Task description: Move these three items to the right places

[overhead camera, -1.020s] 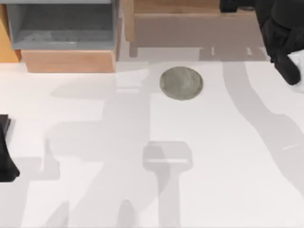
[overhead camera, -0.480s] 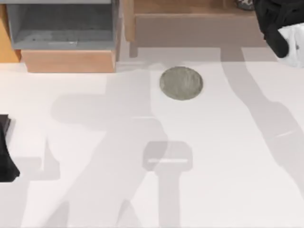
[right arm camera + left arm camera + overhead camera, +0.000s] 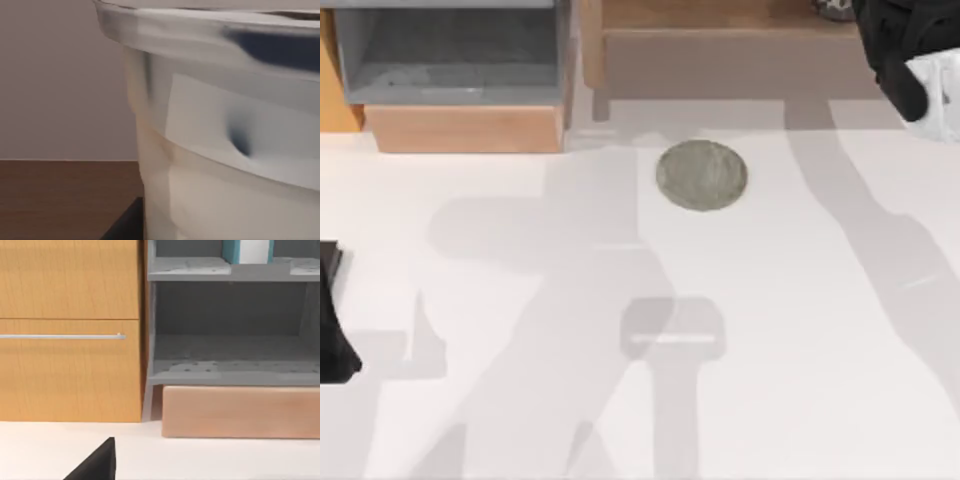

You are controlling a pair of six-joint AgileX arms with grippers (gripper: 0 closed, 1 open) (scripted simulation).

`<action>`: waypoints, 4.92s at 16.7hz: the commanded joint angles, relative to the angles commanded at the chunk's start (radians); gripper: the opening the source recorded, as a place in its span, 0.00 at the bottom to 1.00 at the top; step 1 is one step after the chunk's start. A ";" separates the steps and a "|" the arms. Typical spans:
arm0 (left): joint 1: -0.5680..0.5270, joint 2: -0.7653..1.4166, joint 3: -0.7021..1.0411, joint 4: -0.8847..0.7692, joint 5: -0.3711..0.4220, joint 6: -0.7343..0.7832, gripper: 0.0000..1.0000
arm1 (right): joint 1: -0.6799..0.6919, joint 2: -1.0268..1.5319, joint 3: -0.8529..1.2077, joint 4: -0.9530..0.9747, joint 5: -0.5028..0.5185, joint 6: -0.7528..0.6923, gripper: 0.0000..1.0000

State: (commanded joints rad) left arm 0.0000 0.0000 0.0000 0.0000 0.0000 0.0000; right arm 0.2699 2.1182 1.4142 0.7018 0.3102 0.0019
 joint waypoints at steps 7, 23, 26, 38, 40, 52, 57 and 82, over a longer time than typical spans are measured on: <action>0.000 0.000 0.000 0.000 0.000 0.000 1.00 | 0.000 0.000 0.000 0.000 0.000 0.000 0.10; 0.000 0.000 0.000 0.000 0.000 0.000 1.00 | 0.032 -0.134 -0.171 0.036 0.027 0.002 0.00; 0.000 0.000 0.000 0.000 0.000 0.000 1.00 | 0.055 -0.232 -0.309 0.067 0.048 0.003 0.00; 0.000 0.000 0.000 0.000 0.000 0.000 1.00 | 0.211 -0.253 -0.320 0.099 0.106 0.071 0.00; 0.000 0.000 0.000 0.000 0.000 0.000 1.00 | 0.302 -0.214 -0.305 0.120 0.141 0.107 0.00; 0.000 0.000 0.000 0.000 0.000 0.000 1.00 | 0.447 0.142 -0.215 0.347 0.347 0.062 0.00; 0.000 0.000 0.000 0.000 0.000 0.000 1.00 | 0.371 0.171 -0.202 0.369 0.370 0.002 0.00; 0.000 0.000 0.000 0.000 0.000 0.000 1.00 | 0.371 0.259 -0.200 0.456 0.371 0.001 0.23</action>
State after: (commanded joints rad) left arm 0.0000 0.0000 0.0000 0.0000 0.0000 0.0000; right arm 0.6407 2.3771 1.2140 1.1580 0.6811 0.0025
